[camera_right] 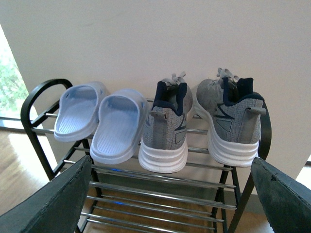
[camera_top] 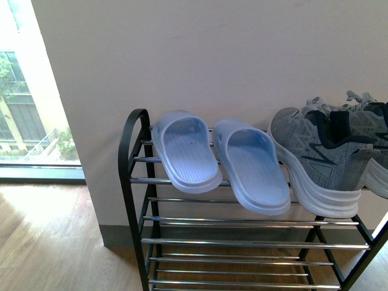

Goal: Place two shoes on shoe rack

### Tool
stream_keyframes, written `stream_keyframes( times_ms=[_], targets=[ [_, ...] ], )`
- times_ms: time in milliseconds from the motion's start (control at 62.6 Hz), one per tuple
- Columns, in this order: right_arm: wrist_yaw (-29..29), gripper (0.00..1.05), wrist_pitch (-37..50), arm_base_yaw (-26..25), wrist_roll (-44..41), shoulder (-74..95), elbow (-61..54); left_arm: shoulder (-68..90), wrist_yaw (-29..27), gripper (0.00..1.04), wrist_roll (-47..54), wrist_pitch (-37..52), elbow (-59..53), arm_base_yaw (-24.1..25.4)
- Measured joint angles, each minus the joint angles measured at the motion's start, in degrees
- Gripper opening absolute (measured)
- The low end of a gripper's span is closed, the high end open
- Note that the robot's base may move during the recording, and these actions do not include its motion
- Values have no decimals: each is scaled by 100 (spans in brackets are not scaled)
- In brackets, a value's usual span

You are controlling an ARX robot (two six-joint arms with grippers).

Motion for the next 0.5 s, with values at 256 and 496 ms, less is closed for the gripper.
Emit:
stream_keyframes(
  times_ms=[256, 496],
  targets=[
    [-2, 95, 0, 0, 0, 0, 0, -612, 0, 1, 0, -601, 0, 0],
    [-2, 95, 0, 2, 2, 0, 0, -1060, 0, 1, 0, -1043, 0, 0]
  ],
)
